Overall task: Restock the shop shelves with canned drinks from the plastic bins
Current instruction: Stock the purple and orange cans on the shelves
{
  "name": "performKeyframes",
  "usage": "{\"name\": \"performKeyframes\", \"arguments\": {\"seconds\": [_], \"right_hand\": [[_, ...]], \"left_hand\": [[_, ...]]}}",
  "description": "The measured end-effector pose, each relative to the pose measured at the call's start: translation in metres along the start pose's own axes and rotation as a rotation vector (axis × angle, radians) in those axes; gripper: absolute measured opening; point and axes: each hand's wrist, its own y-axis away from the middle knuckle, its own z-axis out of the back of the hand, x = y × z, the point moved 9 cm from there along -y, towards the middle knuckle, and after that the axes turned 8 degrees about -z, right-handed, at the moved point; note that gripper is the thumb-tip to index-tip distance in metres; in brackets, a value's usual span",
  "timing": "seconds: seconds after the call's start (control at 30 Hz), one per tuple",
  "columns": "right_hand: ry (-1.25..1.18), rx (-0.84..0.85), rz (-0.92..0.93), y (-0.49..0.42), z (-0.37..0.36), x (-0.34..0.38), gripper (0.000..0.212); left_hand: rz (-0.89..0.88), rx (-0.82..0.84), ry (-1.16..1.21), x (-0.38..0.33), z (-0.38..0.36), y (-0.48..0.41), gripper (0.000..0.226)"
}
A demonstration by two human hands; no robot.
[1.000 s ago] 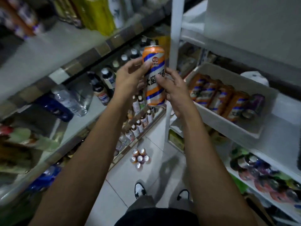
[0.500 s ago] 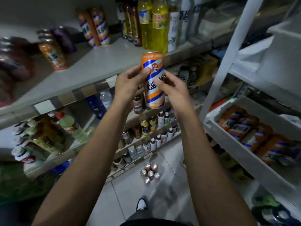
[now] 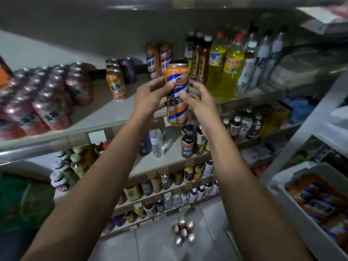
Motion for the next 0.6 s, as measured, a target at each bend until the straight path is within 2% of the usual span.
{"name": "performKeyframes", "arguments": {"seconds": [0.23,0.33,0.4,0.43,0.53,0.6], "right_hand": [[0.026,0.026,-0.005,-0.09,-0.037,0.013,0.042],[0.013,0.019,-0.036,-0.135,-0.052,0.005,0.059],[0.05,0.013,-0.056,-0.164,-0.062,-0.002,0.077],[0.062,0.004,-0.062,-0.18,-0.064,-0.008,0.078],[0.071,-0.005,-0.036,-0.221,-0.071,-0.017,0.059],[0.065,-0.031,-0.031,-0.244,-0.073,-0.019,0.06]], "left_hand": [[-0.02,-0.08,-0.03,0.014,0.046,-0.081,0.033],[-0.037,-0.126,-0.024,0.029,0.064,-0.117,0.03],[-0.066,-0.092,-0.041,0.038,0.071,-0.143,0.036],[-0.078,-0.067,-0.036,0.044,0.072,-0.156,0.038],[-0.059,-0.059,-0.026,0.063,0.078,-0.195,0.036],[-0.042,-0.017,0.02,0.082,0.078,-0.221,0.047]]}}
